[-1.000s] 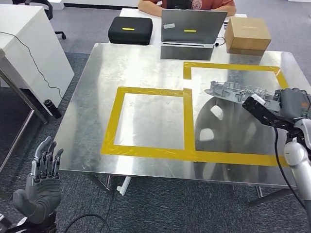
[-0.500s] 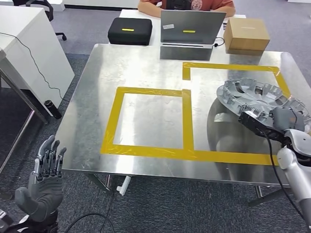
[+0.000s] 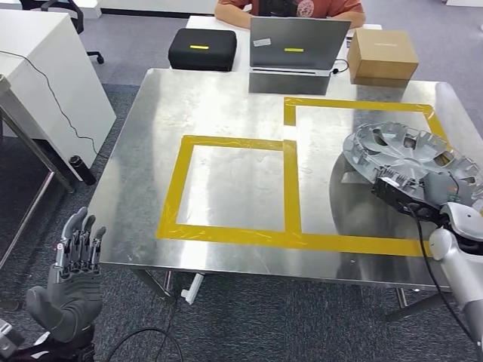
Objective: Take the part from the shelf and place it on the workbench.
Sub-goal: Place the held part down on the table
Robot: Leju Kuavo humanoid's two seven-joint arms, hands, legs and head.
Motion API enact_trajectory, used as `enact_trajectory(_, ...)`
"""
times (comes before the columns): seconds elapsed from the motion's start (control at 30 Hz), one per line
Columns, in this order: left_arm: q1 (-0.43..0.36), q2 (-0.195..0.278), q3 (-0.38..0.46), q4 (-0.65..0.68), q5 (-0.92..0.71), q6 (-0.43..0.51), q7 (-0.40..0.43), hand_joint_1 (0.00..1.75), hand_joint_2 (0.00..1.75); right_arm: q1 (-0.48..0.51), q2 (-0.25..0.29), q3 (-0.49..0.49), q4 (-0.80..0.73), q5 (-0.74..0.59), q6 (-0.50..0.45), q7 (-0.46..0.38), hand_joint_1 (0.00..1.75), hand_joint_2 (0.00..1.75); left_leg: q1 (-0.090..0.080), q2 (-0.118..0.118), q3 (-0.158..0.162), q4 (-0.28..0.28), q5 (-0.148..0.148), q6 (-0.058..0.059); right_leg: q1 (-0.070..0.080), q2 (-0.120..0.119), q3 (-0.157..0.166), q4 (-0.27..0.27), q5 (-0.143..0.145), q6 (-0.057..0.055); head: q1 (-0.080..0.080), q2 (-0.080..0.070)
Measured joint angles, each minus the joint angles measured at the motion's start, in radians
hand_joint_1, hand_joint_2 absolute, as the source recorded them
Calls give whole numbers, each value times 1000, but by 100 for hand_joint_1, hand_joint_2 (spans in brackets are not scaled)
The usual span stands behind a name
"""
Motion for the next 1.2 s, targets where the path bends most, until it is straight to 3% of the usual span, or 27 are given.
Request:
enact_trajectory(0.07, 0, -2, 0, -1, 0, 0, 0, 0, 0, -2, 0, 1, 7, 0, 5, 0, 16, 87, 0, 0, 0, 0, 0, 0, 0, 0, 0, 0, 0, 0, 0, 0)
enact_trajectory(0.1, 0, -2, 0, -1, 0, -1, 0, 0, 0, -5, 0, 2, 12, 0, 16, -2, 0, 44, 0, 0, 0, 0, 0, 0, 0, 0, 0, 0, 0, 0, 0, 0)
enact_trajectory(0.13, 0, -2, 0, -1, 0, -2, 0, 0, 0, -9, 0, 4, 20, -2, 33, -5, 0, 0, 0, 0, 1, 0, 0, 0, 0, 0, 0, 0, 0, 0, 0, 0)
enact_trajectory(0.27, -2, -2, 0, -1, 4, -9, 0, 0, 0, -41, 0, 24, 86, -11, 114, -22, 0, 0, 0, 0, 1, 0, 0, 0, 0, 0, 1, 0, 0, 0, 0, 0)
enact_trajectory(0.6, -2, 2, 0, -1, 15, -1, 0, 0, 0, -73, 2, 62, 183, -58, 209, -26, 0, 0, -1, -3, 2, 0, 2, 0, 0, -3, 3, 0, 0, 1, 0, 0)
enact_trajectory(1.2, -1, 12, 0, -1, 23, 17, -10, 0, 0, -103, 2, 113, 212, -101, 244, -76, 0, 0, 1, -2, 2, 0, 2, 0, 1, -1, 2, 0, 1, 1, 0, 0)
